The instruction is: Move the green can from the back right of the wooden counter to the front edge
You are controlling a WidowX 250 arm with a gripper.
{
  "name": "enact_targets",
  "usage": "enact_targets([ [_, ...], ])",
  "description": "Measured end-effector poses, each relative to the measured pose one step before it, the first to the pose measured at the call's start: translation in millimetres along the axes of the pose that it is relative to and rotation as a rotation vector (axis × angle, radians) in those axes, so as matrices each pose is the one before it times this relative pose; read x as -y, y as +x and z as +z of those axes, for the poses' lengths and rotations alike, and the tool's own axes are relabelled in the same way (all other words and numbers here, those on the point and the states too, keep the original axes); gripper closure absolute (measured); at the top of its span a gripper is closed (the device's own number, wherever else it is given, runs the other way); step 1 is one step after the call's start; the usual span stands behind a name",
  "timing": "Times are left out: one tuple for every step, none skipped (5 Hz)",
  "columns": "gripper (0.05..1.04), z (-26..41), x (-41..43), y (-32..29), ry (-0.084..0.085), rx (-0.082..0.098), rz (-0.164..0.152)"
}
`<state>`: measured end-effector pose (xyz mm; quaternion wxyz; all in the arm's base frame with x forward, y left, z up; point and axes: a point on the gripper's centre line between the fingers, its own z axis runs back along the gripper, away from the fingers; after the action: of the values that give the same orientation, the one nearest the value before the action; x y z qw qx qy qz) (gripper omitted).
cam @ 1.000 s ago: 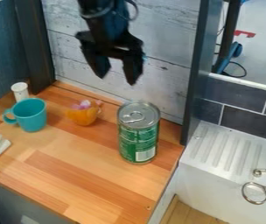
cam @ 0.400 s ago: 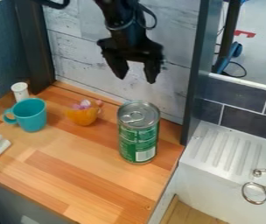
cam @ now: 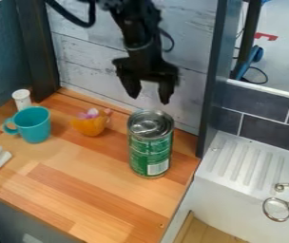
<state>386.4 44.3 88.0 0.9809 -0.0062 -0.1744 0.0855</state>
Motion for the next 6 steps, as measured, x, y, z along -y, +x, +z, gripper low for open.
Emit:
enact_targets([
  [0.083, -5.76, -1.23, -0.24, 0.0133, 0.0005, 0.0032],
  [0.083, -7.67, 4.65, -16.65, -0.005, -0.0465, -0.0199],
  [0.083, -8.04, -0.71, -22.15, -0.0025, -0.0814, -0.0019],
  [0.083, 10.7, 3.79, -10.12, -0.0302, -0.0325, 0.0011],
  [0.083, 5.37, -2.02, -30.02, 0.0075, -0.0522, -0.0306],
  [0.083, 2.6, 2.98, -31.5, -0.0231, -0.0277, -0.0349],
])
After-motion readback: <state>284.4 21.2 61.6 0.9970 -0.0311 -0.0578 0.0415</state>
